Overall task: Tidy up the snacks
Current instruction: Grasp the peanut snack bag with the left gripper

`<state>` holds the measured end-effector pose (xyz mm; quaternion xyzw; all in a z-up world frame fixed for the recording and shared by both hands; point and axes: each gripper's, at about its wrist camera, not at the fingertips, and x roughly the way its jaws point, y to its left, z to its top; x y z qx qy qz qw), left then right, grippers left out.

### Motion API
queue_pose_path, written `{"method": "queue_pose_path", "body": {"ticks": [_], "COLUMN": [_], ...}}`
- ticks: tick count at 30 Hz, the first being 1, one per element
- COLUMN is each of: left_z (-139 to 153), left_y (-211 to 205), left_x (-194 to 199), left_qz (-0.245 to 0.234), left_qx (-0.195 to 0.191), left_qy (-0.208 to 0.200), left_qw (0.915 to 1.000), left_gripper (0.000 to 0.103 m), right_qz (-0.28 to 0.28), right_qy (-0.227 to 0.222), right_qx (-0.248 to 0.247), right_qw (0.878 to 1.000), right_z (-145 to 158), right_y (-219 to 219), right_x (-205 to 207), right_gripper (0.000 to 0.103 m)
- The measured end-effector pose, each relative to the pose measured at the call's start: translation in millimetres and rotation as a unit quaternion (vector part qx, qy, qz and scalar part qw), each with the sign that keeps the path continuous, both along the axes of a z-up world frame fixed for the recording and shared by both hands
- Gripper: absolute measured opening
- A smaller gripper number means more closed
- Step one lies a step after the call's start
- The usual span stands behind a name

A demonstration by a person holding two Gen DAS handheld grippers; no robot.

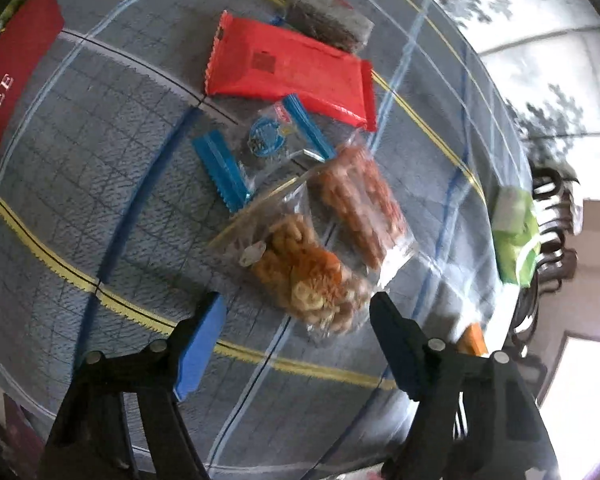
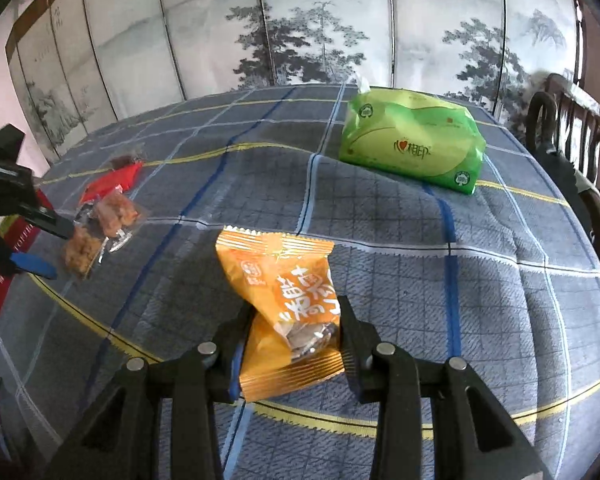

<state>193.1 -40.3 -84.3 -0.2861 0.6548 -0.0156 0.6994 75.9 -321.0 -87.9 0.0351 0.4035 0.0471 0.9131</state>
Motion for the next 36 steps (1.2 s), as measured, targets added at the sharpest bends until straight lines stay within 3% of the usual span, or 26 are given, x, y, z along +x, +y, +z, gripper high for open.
{"method": "queue_pose_path", "body": {"ticks": [7,15,18,20,24,27,33,36], "left_z": [0.2,-2.1,-2.1,-1.7,-2.8,0.4,5.3,4.1], "left_y": [-3.1,-19.0,-20.2,-20.2,-15.9,-15.5,-6.6,-1.9], "left_x": [10.6,17.7,18.7,17.8,7.0,-7.8,-19.0,-21.8], "left_qz": [0.047,0.075,0.078,0.073,0.046,0.005,-0.100,-0.131], "left_qx": [0.028,0.082,0.094,0.095,0.079,0.108,0.171,0.190], "left_qy": [0.009,0.046,0.053,0.057,0.066,0.042,-0.004,-0.013], "left_qw": [0.9985,0.9928,0.9911,0.9912,0.9937,0.9932,0.9802,0.9729], "left_gripper": [0.070,0.070,0.059,0.046,0.041,0.042,0.041,0.046], "right_qz": [0.007,0.005,0.005,0.002,-0.001,-0.005,-0.007,-0.008], "right_qy": [-0.003,-0.005,-0.005,-0.005,-0.006,-0.007,-0.006,-0.006], "right_qx": [0.013,0.022,0.023,0.025,0.027,0.029,0.032,0.032], "right_qw": [1.000,1.000,1.000,1.000,1.000,1.000,0.999,0.999], "right_z": [1.1,0.8,0.8,0.6,0.9,1.4,0.9,0.9], "right_y": [-0.6,-2.7,-3.0,-4.4,-6.4,-7.9,-8.9,-8.8], "right_x": [-1.1,-0.8,-0.7,-0.4,-1.1,-1.0,-0.3,-0.2], "right_gripper": [0.038,0.038,0.038,0.038,0.038,0.038,0.038,0.038]}}
